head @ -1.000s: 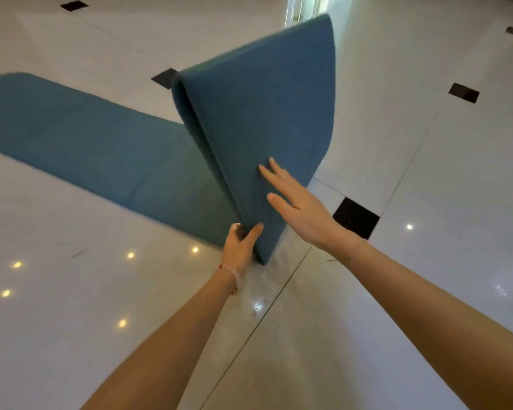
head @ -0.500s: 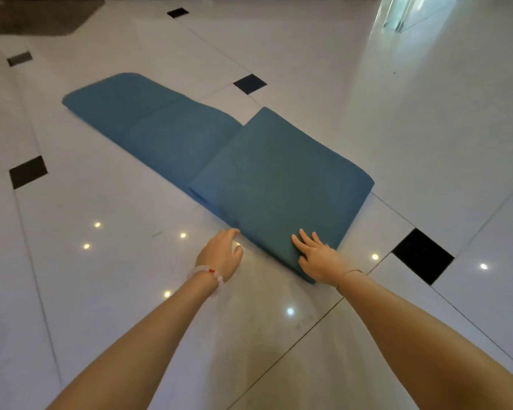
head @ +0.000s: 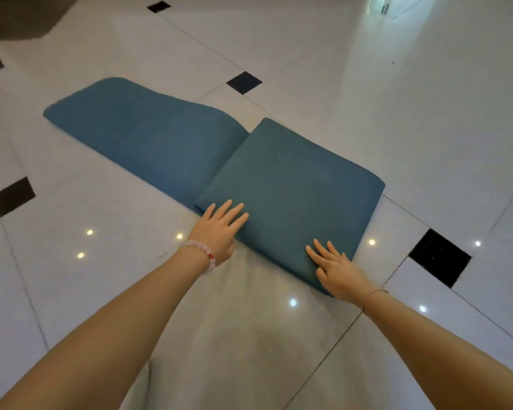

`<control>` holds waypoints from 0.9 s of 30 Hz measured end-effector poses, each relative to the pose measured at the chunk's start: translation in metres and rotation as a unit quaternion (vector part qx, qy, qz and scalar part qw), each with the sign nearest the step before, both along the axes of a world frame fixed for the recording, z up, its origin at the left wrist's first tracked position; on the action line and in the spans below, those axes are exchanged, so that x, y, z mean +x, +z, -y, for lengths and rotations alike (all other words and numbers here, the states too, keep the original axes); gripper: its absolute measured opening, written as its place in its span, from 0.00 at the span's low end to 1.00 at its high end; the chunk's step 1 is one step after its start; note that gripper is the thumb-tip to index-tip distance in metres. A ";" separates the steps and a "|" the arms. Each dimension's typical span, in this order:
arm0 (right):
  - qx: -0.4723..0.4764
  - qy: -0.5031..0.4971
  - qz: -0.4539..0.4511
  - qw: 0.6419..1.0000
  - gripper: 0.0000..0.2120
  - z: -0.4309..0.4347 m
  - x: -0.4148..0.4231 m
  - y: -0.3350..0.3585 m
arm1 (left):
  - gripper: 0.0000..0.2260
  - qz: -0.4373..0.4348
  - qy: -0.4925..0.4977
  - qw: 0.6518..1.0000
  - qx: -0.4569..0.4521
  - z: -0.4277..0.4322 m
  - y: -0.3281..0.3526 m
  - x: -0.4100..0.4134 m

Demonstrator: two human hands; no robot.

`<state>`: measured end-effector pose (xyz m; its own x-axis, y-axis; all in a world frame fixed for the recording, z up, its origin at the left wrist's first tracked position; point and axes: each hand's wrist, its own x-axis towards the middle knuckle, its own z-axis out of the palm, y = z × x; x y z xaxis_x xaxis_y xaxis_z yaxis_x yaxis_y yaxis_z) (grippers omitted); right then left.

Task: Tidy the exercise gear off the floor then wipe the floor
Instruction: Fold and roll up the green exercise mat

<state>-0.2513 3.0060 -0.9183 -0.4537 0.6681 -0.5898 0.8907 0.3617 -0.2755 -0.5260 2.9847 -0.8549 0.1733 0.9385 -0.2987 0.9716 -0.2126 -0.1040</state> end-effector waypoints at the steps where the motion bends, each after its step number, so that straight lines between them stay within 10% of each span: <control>1: -0.005 -0.011 -0.001 1.000 0.26 -0.001 -0.001 0.000 | 0.31 -0.008 -0.025 1.000 0.003 -0.009 -0.006 -0.011; 15: -0.065 -0.078 0.169 0.980 0.30 -0.003 -0.038 0.026 | 0.48 -0.003 -0.200 0.974 -0.109 -0.052 -0.043 -0.072; 23: -0.033 -0.193 0.049 0.979 0.31 0.017 -0.032 -0.002 | 0.41 0.001 -0.190 0.969 -0.161 -0.058 -0.073 -0.071; 25: 0.019 -0.339 -0.088 0.936 0.28 0.023 -0.039 -0.005 | 0.42 -0.001 -0.183 0.970 -0.158 -0.057 -0.076 -0.070; 27: 0.129 -0.542 -0.231 0.797 0.24 0.032 -0.048 -0.004 | 0.41 -0.001 -0.189 0.969 -0.159 -0.059 -0.074 -0.068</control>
<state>-0.2990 2.9735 -0.9224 0.3446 0.8874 -0.3062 0.5425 -0.4545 -0.7065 -0.5938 3.0437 -0.9292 0.4852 0.6687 -0.5634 0.8185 -0.5741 0.0236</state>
